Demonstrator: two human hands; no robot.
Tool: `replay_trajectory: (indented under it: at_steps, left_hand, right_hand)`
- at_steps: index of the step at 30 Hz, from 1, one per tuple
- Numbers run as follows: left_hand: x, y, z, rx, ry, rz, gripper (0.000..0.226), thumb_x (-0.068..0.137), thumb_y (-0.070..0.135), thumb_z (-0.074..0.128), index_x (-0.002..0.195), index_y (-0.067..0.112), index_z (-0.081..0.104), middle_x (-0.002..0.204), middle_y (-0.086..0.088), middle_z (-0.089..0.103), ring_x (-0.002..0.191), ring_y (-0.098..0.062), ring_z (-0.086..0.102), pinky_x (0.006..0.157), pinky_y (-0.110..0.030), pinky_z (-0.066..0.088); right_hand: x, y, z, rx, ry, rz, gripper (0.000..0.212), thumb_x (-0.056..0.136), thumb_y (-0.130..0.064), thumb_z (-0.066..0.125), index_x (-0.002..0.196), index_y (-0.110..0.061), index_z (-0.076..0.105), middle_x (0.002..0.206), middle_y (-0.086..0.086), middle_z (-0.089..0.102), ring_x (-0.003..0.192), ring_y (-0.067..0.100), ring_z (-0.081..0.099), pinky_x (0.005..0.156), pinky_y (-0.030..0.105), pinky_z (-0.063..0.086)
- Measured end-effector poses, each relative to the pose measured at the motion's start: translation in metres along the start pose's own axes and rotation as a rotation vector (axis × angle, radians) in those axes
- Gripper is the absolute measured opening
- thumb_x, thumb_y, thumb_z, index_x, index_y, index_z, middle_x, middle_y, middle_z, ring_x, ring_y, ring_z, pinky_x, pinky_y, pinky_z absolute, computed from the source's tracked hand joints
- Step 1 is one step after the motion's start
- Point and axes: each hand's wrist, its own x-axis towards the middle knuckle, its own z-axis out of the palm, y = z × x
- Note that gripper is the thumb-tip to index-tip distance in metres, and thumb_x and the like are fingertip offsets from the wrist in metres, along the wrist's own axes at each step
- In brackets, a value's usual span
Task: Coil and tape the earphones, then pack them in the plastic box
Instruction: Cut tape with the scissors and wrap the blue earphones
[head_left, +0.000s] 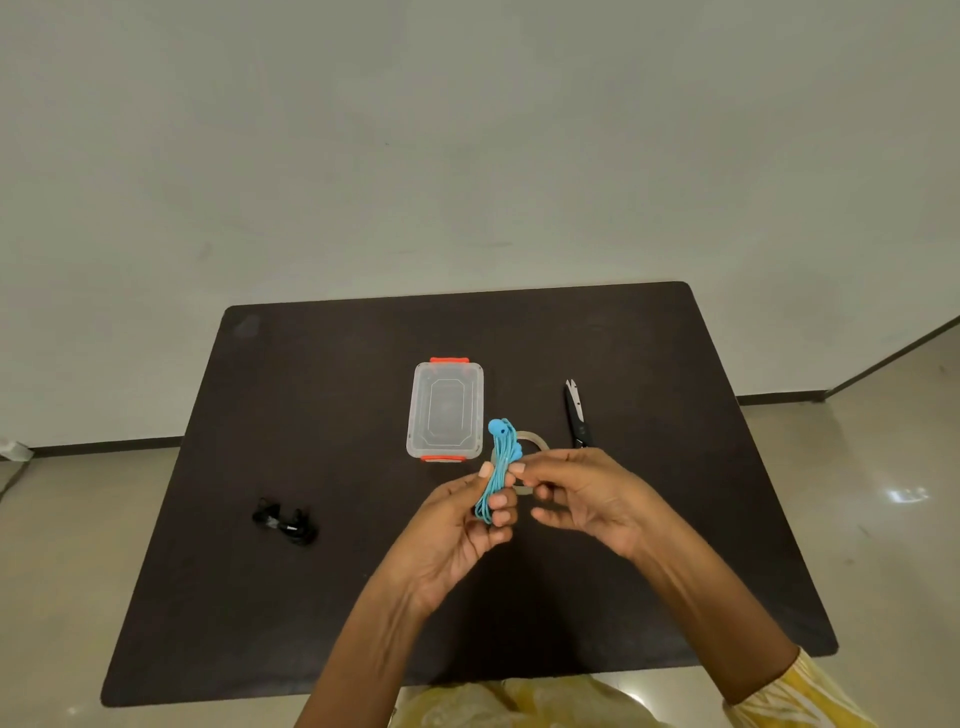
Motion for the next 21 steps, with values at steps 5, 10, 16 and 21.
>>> replay_trajectory:
  at_steps: [5, 10, 16, 21]
  left_hand:
    - [-0.003, 0.003, 0.0, 0.155, -0.077, -0.081, 0.03, 0.09, 0.034, 0.05, 0.084, 0.013, 0.071, 0.06, -0.001, 0.055, 0.055, -0.01, 0.056, 0.05, -0.021, 0.049]
    - [-0.004, 0.007, -0.002, 0.348, -0.08, -0.15, 0.041, 0.092, 0.045, 0.044, 0.089, 0.014, 0.07, 0.068, -0.005, 0.065, 0.068, -0.019, 0.068, 0.058, -0.024, 0.054]
    - [0.0, 0.005, -0.005, 0.491, 0.146, 0.019, 0.042, 0.086, 0.044, 0.05, 0.105, 0.011, 0.069, 0.092, -0.011, 0.075, 0.088, -0.024, 0.072, 0.067, -0.028, 0.059]
    - [-0.003, 0.009, -0.005, 0.505, 0.126, 0.064, 0.034, 0.079, 0.037, 0.06, 0.096, 0.01, 0.072, 0.085, -0.01, 0.074, 0.081, -0.021, 0.073, 0.064, -0.025, 0.057]
  right_hand:
    - [-0.002, 0.001, -0.01, -0.004, -0.186, 0.022, 0.029, 0.074, -0.018, 0.074, 0.102, -0.012, 0.073, 0.083, -0.002, 0.069, 0.072, 0.006, 0.057, 0.063, 0.021, 0.05]
    - [-0.001, 0.01, -0.009, 0.04, -0.186, -0.013, 0.026, 0.075, -0.021, 0.071, 0.098, -0.011, 0.073, 0.081, 0.002, 0.069, 0.076, 0.009, 0.061, 0.065, 0.021, 0.047]
    - [-0.001, 0.016, 0.004, -0.094, 0.118, -0.115, 0.008, 0.079, -0.024, 0.074, 0.084, -0.019, 0.076, 0.075, -0.006, 0.073, 0.068, 0.0, 0.061, 0.061, 0.017, 0.048]
    - [-0.004, 0.012, 0.002, -0.114, 0.102, -0.111, 0.007, 0.079, -0.023, 0.074, 0.085, -0.022, 0.076, 0.083, -0.006, 0.075, 0.081, 0.005, 0.064, 0.061, 0.02, 0.051]
